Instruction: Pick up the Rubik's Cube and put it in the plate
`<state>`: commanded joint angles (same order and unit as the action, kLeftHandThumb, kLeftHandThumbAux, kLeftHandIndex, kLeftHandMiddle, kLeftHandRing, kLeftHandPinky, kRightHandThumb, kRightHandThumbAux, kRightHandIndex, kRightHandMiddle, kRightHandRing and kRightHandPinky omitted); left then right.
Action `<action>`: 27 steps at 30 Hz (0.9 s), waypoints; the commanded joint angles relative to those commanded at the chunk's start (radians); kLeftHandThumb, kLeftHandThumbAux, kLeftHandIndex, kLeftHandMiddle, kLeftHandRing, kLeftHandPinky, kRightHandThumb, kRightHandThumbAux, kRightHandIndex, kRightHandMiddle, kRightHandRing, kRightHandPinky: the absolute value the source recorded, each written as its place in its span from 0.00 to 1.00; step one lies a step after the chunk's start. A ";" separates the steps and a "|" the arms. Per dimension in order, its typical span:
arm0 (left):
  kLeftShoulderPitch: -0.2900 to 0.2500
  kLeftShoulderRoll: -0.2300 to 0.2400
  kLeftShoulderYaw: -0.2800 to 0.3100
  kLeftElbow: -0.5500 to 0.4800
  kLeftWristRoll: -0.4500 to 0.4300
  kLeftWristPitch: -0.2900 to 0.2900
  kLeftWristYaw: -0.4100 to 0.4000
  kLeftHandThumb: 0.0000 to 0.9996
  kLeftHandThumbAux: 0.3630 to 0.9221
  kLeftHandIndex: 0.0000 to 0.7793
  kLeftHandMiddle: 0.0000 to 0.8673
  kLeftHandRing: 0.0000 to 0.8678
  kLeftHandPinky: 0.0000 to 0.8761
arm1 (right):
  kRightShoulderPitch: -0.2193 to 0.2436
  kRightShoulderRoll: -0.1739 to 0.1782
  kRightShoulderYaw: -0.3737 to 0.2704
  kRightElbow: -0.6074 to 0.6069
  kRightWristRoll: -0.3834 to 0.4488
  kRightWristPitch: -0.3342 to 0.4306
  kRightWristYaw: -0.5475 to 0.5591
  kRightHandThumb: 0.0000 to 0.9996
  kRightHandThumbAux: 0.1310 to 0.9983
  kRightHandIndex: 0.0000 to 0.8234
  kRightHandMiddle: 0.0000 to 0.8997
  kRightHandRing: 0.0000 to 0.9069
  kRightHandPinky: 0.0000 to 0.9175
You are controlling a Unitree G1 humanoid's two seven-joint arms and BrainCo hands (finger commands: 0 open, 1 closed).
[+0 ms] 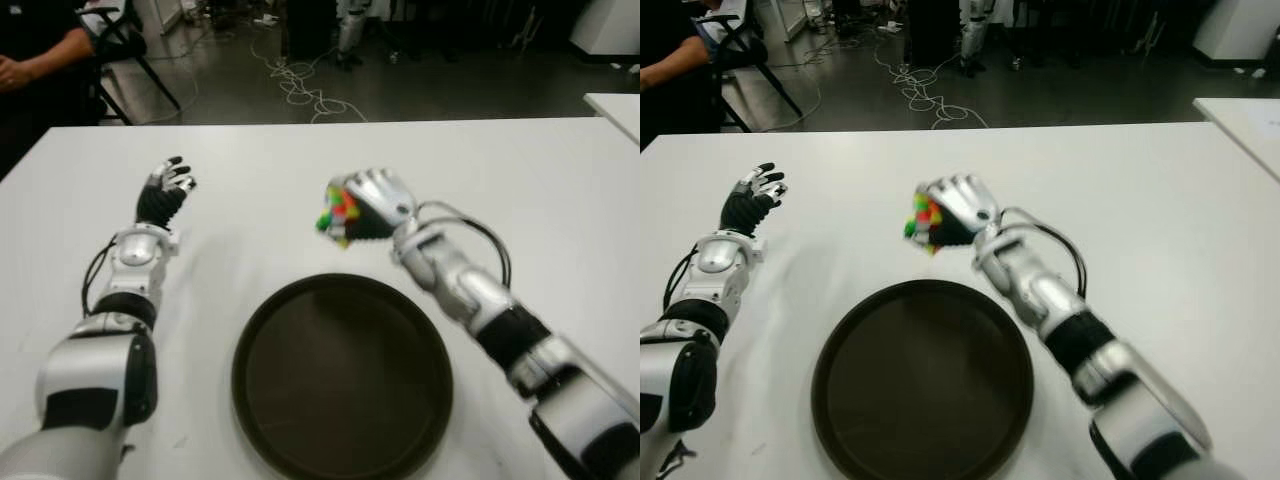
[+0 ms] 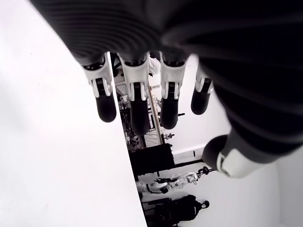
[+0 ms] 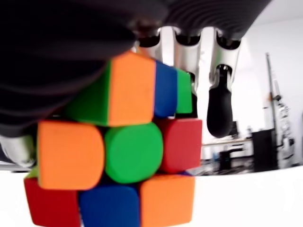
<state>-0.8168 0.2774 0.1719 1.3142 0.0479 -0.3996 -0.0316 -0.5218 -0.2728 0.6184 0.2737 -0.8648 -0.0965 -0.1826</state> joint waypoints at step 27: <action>-0.003 0.001 0.000 0.002 0.003 0.012 0.007 0.17 0.41 0.16 0.22 0.20 0.18 | 0.136 -0.037 0.008 -0.283 -0.050 -0.103 0.197 0.69 0.70 0.51 0.71 0.72 0.68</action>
<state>-0.8203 0.2781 0.1719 1.3158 0.0508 -0.3881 -0.0249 -0.3857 -0.3099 0.6267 -0.0093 -0.9151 -0.1999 0.0143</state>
